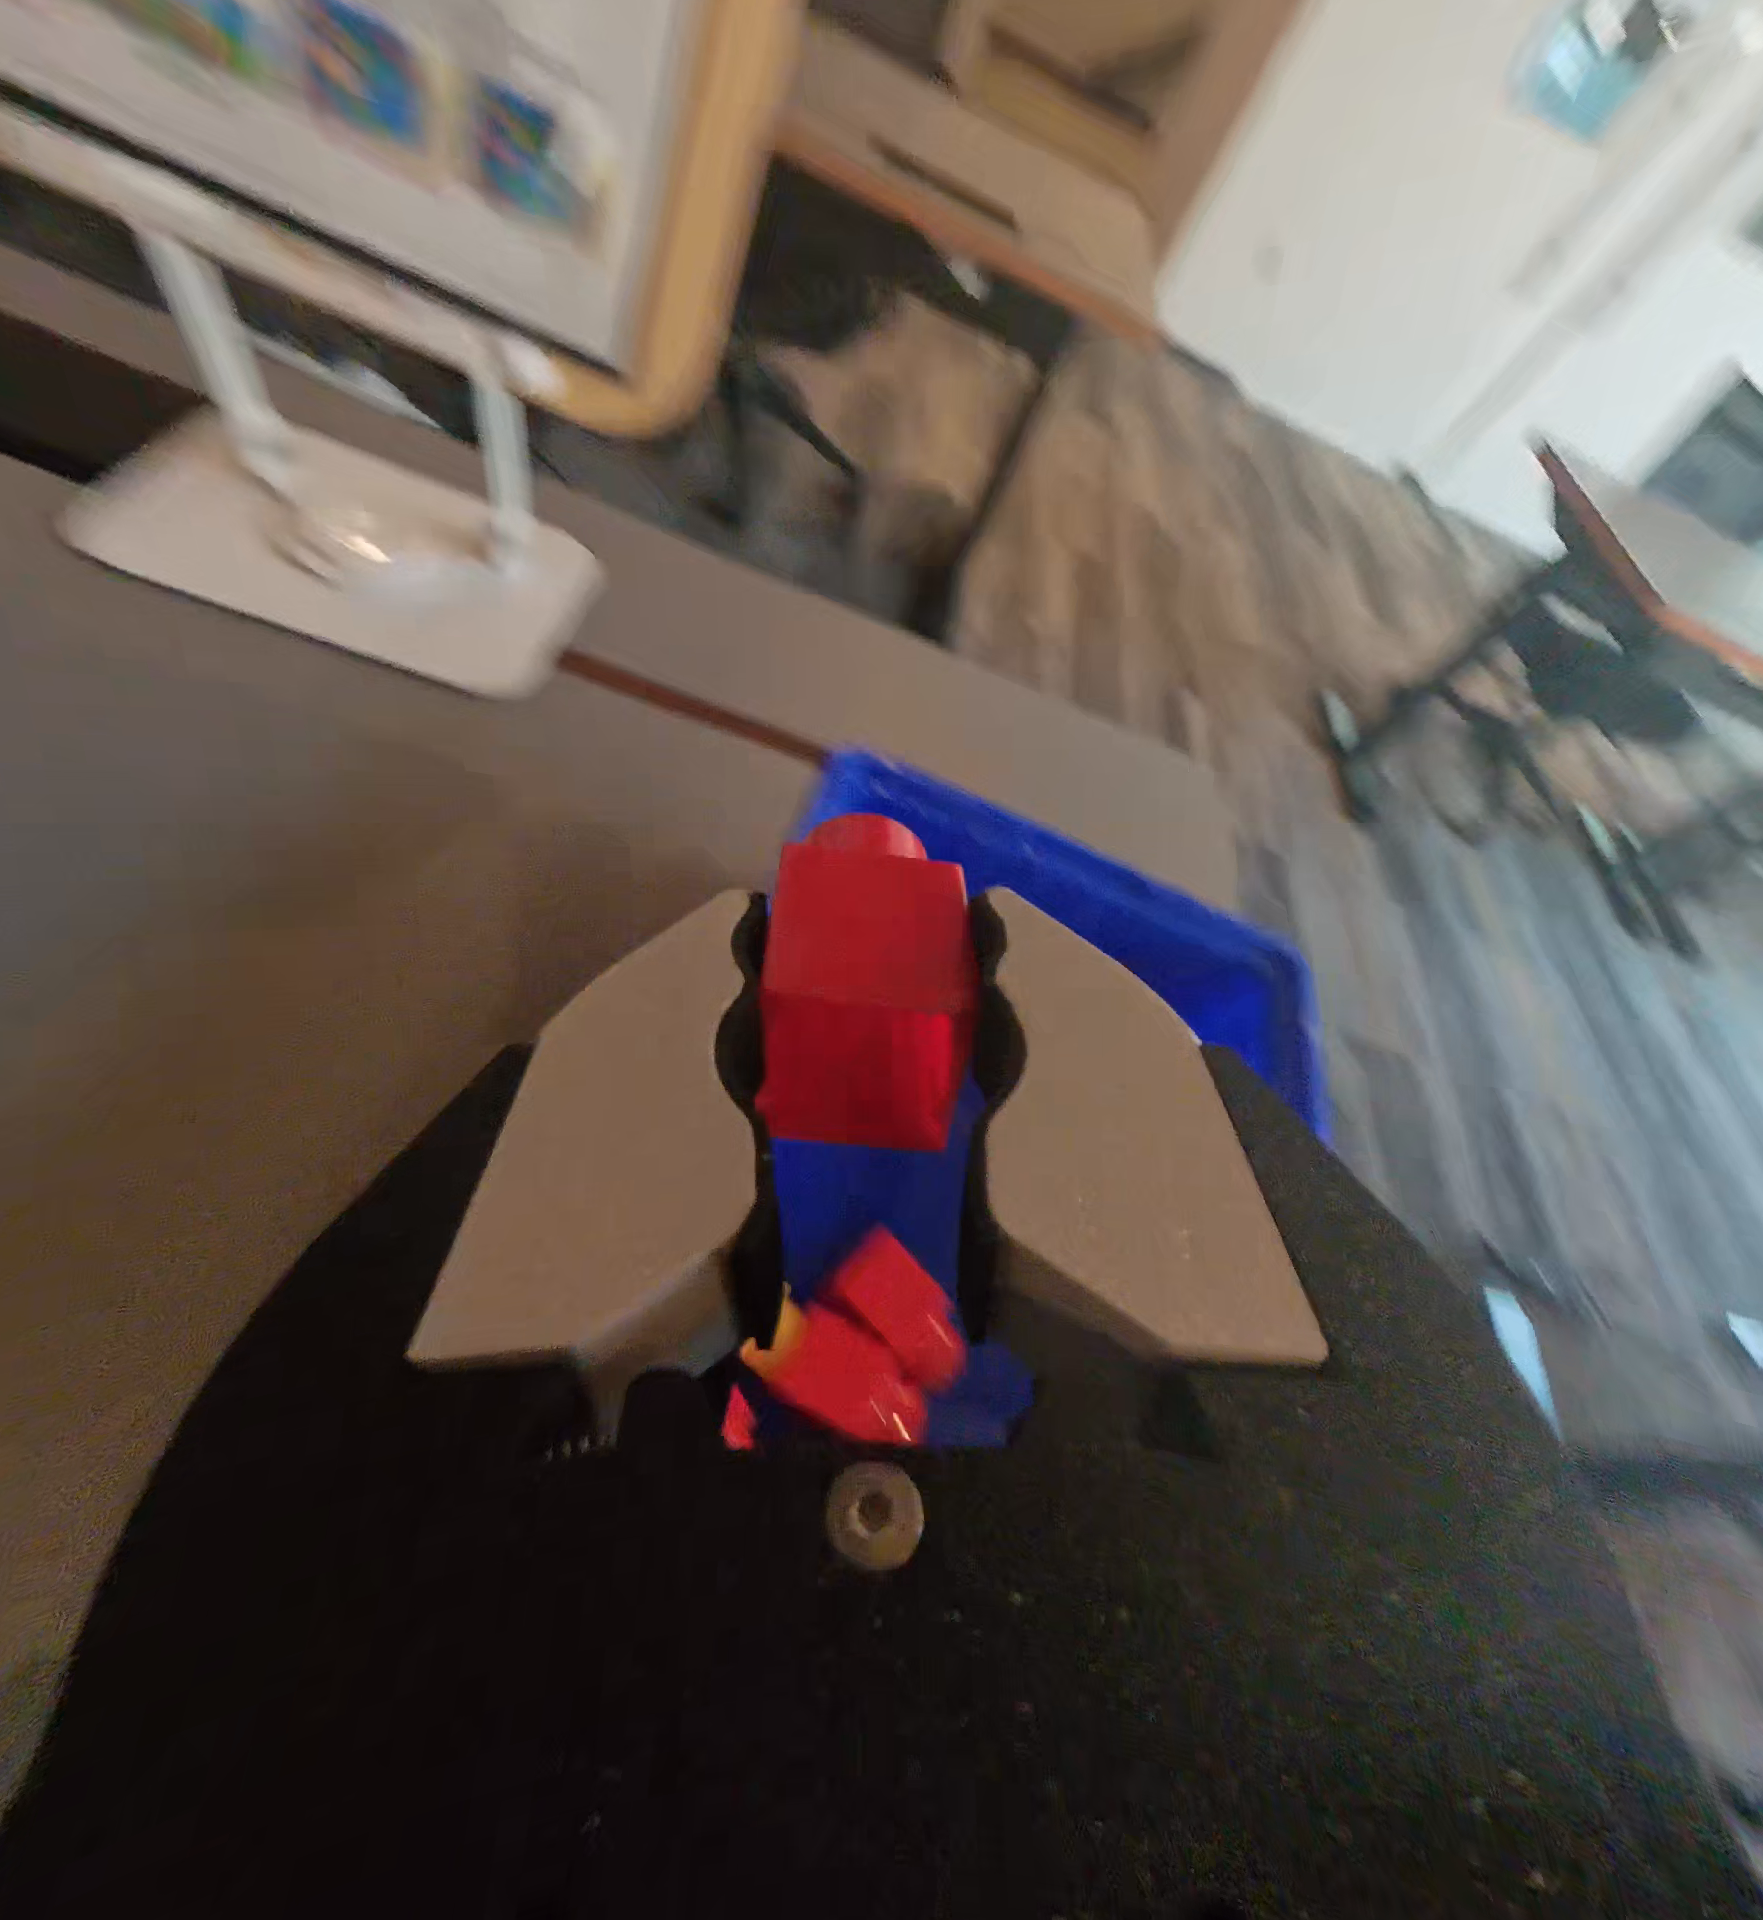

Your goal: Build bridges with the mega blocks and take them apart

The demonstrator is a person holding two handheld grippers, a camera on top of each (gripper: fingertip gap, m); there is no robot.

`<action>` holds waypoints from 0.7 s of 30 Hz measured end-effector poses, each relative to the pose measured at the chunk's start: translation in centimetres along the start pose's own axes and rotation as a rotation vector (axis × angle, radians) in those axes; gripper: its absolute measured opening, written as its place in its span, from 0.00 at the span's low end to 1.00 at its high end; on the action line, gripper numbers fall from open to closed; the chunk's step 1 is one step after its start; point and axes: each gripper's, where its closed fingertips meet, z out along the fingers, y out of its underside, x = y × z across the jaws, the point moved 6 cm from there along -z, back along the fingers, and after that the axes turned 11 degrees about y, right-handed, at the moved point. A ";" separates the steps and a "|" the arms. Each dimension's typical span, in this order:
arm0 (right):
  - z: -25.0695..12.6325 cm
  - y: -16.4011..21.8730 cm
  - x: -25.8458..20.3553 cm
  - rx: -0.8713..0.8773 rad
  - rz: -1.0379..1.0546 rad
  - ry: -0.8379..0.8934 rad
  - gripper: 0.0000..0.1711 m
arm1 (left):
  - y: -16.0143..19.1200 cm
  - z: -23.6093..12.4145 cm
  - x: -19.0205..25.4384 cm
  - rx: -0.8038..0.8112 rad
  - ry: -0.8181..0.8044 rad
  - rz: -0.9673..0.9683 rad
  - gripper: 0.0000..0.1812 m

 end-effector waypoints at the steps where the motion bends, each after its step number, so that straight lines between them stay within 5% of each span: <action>1: 0.0 1.5 1.5 -0.076 -0.002 0.066 0.21 | 0.1 0.1 -0.1 -0.003 -0.002 -0.003 0.18; 6: 0.1 8.7 6.8 -0.406 0.030 0.249 0.21 | 0.4 0.3 -0.4 -0.008 0.004 -0.013 0.19; 11: 1.5 14.9 8.5 -0.664 0.112 0.238 0.22 | 0.8 0.6 -0.6 -0.019 0.017 -0.026 0.19; 17: 1.9 15.7 8.8 -0.706 0.173 0.265 0.23 | 1.1 1.0 -0.8 -0.031 0.021 -0.035 0.19; 21: 1.7 15.0 9.2 -0.654 0.208 0.291 0.39 | 1.2 0.9 -1.0 -0.034 0.014 -0.040 0.19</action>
